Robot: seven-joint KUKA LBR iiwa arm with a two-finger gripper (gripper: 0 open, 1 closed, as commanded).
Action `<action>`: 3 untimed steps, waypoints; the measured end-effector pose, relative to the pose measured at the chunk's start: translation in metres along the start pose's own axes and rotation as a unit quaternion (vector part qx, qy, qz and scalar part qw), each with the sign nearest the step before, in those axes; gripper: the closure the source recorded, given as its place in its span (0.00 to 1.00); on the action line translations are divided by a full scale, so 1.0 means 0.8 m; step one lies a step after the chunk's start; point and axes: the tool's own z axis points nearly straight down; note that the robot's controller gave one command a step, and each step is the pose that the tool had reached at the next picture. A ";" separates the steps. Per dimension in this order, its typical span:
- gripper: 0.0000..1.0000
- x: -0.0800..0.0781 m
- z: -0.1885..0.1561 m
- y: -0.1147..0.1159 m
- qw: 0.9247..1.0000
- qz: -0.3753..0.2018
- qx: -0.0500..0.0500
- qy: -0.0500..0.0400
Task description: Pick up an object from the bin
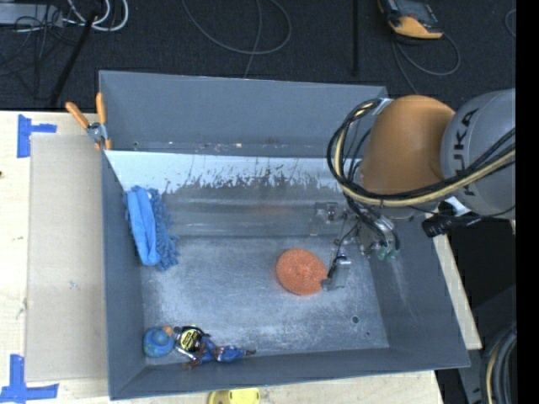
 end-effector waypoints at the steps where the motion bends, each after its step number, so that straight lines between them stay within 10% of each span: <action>1: 0.00 -0.002 -0.006 0.000 1.000 0.000 0.000 -0.004; 2: 0.00 0.002 0.009 0.002 1.000 0.022 0.000 -0.003; 3: 0.00 0.004 0.038 -0.008 0.984 0.181 -0.001 -0.003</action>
Offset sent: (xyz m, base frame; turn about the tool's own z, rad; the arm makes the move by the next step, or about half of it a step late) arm -0.0042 0.0034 -0.0164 0.0815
